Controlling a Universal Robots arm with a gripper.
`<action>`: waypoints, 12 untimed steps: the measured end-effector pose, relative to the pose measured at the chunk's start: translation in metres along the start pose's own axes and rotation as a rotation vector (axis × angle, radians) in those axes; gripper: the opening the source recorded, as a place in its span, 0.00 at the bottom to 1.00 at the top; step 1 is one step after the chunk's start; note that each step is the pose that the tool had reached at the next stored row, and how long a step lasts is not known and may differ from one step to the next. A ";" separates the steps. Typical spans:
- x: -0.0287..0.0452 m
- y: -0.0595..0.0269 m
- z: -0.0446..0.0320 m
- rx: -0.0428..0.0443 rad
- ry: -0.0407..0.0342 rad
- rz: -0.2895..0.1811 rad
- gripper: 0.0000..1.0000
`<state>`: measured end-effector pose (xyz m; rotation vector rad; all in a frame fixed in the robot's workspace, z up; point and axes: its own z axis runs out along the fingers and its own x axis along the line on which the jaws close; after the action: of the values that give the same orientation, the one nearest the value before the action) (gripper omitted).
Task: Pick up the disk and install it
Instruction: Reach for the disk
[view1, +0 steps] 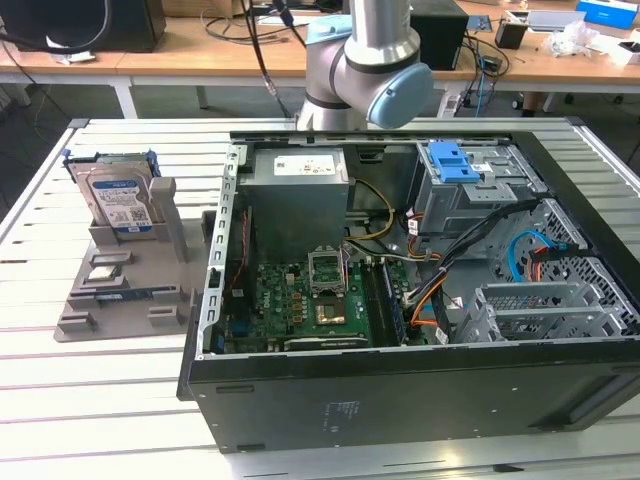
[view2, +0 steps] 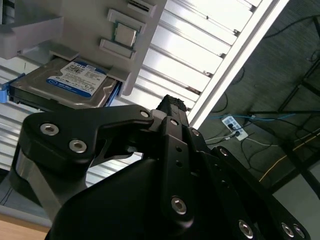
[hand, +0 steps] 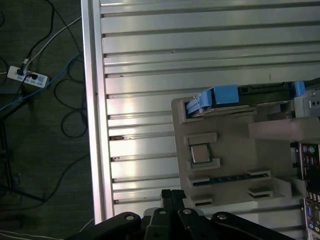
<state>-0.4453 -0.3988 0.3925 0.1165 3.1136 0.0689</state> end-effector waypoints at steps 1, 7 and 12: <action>0.0014 -0.0001 -0.0001 0.0000 0.0000 0.000 0.11; 0.0101 -0.0007 -0.0002 0.0000 0.0001 0.000 0.11; 0.0176 -0.0013 -0.0002 0.0000 0.0000 0.000 0.11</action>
<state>-0.4630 -0.3988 0.3923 0.1166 3.1136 0.0688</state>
